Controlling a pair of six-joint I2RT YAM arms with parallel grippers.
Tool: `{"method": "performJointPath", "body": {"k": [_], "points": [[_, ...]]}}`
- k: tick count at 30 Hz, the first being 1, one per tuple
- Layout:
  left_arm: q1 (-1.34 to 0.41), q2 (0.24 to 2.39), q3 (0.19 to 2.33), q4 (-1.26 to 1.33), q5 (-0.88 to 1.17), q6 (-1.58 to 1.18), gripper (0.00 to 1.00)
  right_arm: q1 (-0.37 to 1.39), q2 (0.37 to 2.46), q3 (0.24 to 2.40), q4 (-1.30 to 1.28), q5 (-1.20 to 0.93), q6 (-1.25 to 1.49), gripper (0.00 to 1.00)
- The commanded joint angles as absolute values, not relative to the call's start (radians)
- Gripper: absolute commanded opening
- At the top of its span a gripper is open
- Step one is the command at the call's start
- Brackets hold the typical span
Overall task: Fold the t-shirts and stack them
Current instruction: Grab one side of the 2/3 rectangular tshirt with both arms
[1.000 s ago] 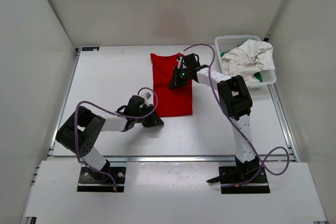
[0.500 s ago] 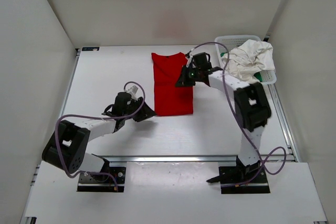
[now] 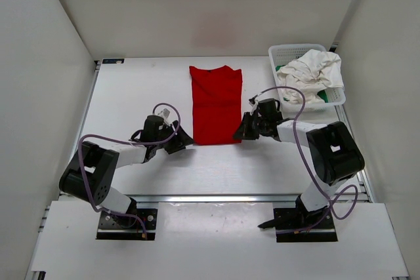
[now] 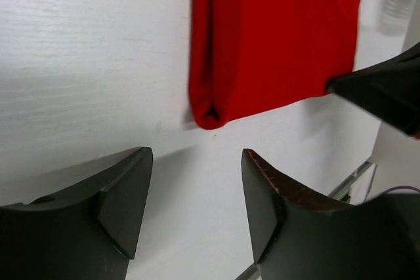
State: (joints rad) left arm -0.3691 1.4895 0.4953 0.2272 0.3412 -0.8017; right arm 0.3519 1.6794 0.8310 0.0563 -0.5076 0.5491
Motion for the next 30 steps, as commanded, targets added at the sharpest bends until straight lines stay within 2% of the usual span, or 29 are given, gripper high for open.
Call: {"method": "performJointPath", "body": {"k": [1, 5, 8, 11, 13, 17, 25, 30], "points": [[-0.387, 1.496, 0.528, 0.276, 0.351, -0.814, 0.68, 0.345, 1.667, 0.786, 0.172, -0.503, 0.574, 0.0], [-0.391, 1.511, 0.538, 0.302, 0.341, -0.821, 0.7, 0.337, 1.698, 0.758, 0.178, -0.514, 0.565, 0.0], [-0.4, 1.56, 0.587, 0.273, 0.344, -0.815, 0.67, 0.344, 1.689, 0.762, 0.163, -0.525, 0.563, 0.02], [-0.407, 1.608, 0.601, 0.288, 0.347, -0.822, 0.63, 0.33, 1.629, 0.744, 0.158, -0.525, 0.557, 0.13], [-0.408, 1.632, 0.6, 0.301, 0.336, -0.831, 0.56, 0.316, 1.569, 0.692, 0.179, -0.534, 0.572, 0.24], [-0.402, 1.646, 0.597, 0.313, 0.339, -0.845, 0.42, 0.282, 1.529, 0.65, 0.175, -0.509, 0.571, 0.34], [-0.414, 1.66, 0.603, 0.321, 0.31, -0.851, 0.29, 0.278, 1.647, 0.678, 0.175, -0.497, 0.563, 0.39], [-0.41, 1.669, 0.614, 0.321, 0.311, -0.857, 0.19, 0.285, 1.7, 0.703, 0.19, -0.522, 0.583, 0.3]]}}
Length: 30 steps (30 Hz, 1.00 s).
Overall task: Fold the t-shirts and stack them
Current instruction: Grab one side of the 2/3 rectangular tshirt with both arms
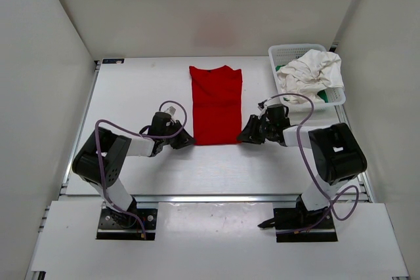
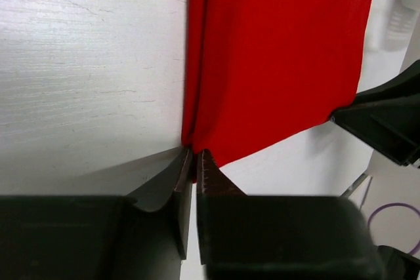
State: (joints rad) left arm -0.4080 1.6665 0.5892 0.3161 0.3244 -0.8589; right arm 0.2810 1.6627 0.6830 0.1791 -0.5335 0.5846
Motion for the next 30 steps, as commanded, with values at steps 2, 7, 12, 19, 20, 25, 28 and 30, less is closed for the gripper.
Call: {"method": "performJointPath", "body": {"k": [2, 7, 12, 19, 20, 25, 28, 30], "points": [[-0.413, 1.664, 0.604, 0.331, 0.31, -0.856, 0.09, 0.288, 1.716, 0.709, 0.193, -0.525, 0.577, 0.21], [-0.42, 1.635, 0.6, 0.296, 0.324, -0.83, 0.0, 0.293, 1.675, 0.67, 0.212, -0.512, 0.591, 0.0], [-0.457, 1.462, 0.47, 0.171, 0.359, -0.776, 0.0, 0.376, 1.536, 0.516, 0.186, -0.47, 0.618, 0.0], [-0.491, 0.886, 0.216, -0.349, 0.411, -0.699, 0.0, 0.762, 1.111, 0.236, 0.0, -0.33, 0.86, 0.0], [-0.505, 0.759, 0.233, -0.441, 0.404, -0.724, 0.0, 0.796, 1.023, 0.218, -0.058, -0.318, 0.888, 0.0], [-0.494, 0.843, 0.57, -0.427, 0.344, -0.684, 0.0, 0.673, 0.887, 0.43, -0.233, -0.305, 0.775, 0.0], [-0.46, 1.047, 0.777, -0.333, 0.342, -0.641, 0.0, 0.447, 1.009, 0.602, -0.233, -0.386, 0.617, 0.01], [-0.421, 1.162, 0.866, -0.241, 0.334, -0.65, 0.0, 0.336, 1.117, 0.708, -0.203, -0.435, 0.552, 0.01]]}}
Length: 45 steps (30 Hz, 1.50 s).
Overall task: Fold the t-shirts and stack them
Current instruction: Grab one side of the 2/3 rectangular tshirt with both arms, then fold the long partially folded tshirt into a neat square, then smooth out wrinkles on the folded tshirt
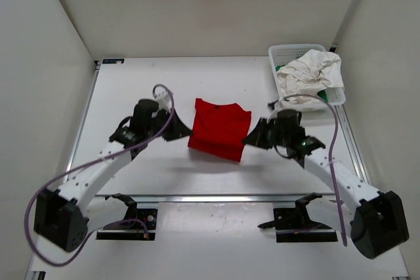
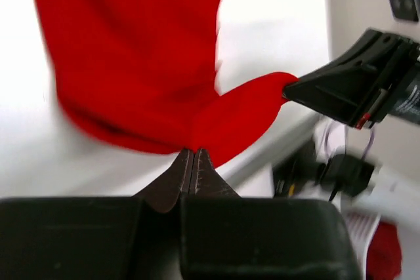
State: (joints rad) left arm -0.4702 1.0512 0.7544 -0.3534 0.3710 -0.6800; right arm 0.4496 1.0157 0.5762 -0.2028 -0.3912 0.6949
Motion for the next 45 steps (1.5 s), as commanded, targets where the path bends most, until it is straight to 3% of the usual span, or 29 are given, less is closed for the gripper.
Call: {"method": "performJointPath", "body": {"k": [1, 8, 11, 16, 18, 20, 21, 22, 24, 26, 28, 30, 34, 40, 45], "points": [[-0.414, 1.246, 0.926, -0.226, 0.325, -0.663, 0.0, 0.278, 1.19, 0.777, -0.193, -0.461, 0.523, 0.0], [-0.382, 1.725, 1.242, -0.202, 0.19, -0.643, 0.0, 0.178, 1.641, 1.179, -0.159, -0.517, 0.477, 0.0], [-0.351, 1.851, 1.34, -0.202, 0.19, -0.661, 0.0, 0.163, 1.834, 1.317, -0.183, -0.5, 0.459, 0.0], [-0.301, 1.914, 1.393, -0.132, 0.201, -0.704, 0.04, 0.14, 1.974, 1.494, -0.238, -0.483, 0.469, 0.0], [-0.282, 1.91, 1.397, -0.088, 0.213, -0.706, 0.13, 0.14, 2.005, 1.581, -0.28, -0.463, 0.456, 0.05], [-0.278, 1.901, 1.419, -0.087, 0.253, -0.715, 0.39, 0.146, 2.002, 1.615, -0.31, -0.448, 0.453, 0.18], [-0.272, 1.876, 1.42, -0.089, 0.261, -0.716, 0.46, 0.152, 1.996, 1.611, -0.316, -0.434, 0.446, 0.29], [-0.267, 1.861, 1.39, -0.065, 0.274, -0.73, 0.49, 0.166, 1.965, 1.606, -0.313, -0.427, 0.445, 0.34], [-0.288, 1.772, 1.312, -0.013, 0.278, -0.735, 0.44, 0.181, 1.907, 1.547, -0.304, -0.382, 0.431, 0.39], [-0.33, 1.715, 1.232, -0.014, 0.249, -0.727, 0.4, 0.209, 1.817, 1.459, -0.261, -0.368, 0.437, 0.32], [-0.392, 1.671, 1.12, 0.066, 0.261, -0.748, 0.4, 0.25, 1.731, 1.296, -0.197, -0.394, 0.454, 0.13], [-0.429, 1.66, 1.028, 0.124, 0.31, -0.81, 0.38, 0.285, 1.665, 1.15, -0.109, -0.413, 0.481, 0.02], [-0.471, 1.684, 0.867, 0.247, 0.341, -0.864, 0.35, 0.308, 1.604, 0.892, 0.138, -0.534, 0.547, 0.0], [-0.488, 1.727, 0.72, 0.302, 0.324, -0.859, 0.33, 0.267, 1.704, 0.78, 0.21, -0.569, 0.571, 0.0], [-0.492, 1.684, 0.6, 0.366, 0.382, -0.871, 0.33, 0.297, 1.668, 0.738, 0.19, -0.578, 0.56, 0.0]]}}
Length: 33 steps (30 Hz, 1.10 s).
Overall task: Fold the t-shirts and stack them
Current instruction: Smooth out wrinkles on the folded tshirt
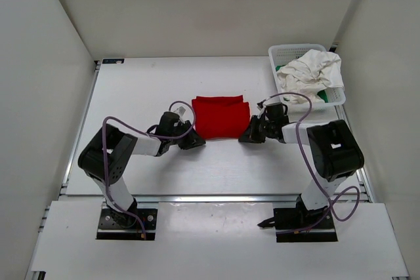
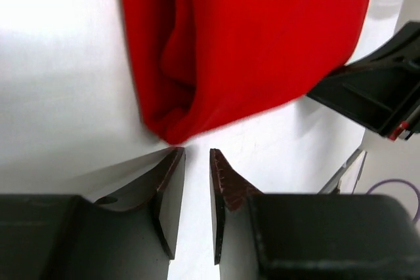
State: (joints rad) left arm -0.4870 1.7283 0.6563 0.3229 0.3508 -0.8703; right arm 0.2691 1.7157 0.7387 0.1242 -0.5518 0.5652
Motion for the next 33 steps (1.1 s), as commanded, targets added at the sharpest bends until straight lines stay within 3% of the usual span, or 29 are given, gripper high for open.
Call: {"method": "performJointPath", "body": {"k": [1, 9, 19, 30, 33], "points": [[-0.492, 1.651, 0.579, 0.367, 0.387, -0.874, 0.34, 0.293, 1.639, 0.744, 0.18, -0.577, 0.552, 0.01], [-0.472, 1.427, 0.603, 0.319, 0.313, -0.885, 0.36, 0.299, 1.589, 0.962, 0.042, -0.563, 0.5, 0.08], [-0.511, 1.808, 0.959, 0.235, 0.308, -0.84, 0.34, 0.285, 1.96, 1.301, 0.006, -0.571, 0.466, 0.03], [-0.532, 1.714, 0.7, 0.374, 0.364, -0.896, 0.34, 0.238, 2.258, 1.584, -0.055, -0.585, 0.493, 0.0], [-0.523, 1.637, 0.689, 0.379, 0.368, -0.908, 0.36, 0.265, 2.221, 1.594, -0.086, -0.542, 0.471, 0.01]]}}
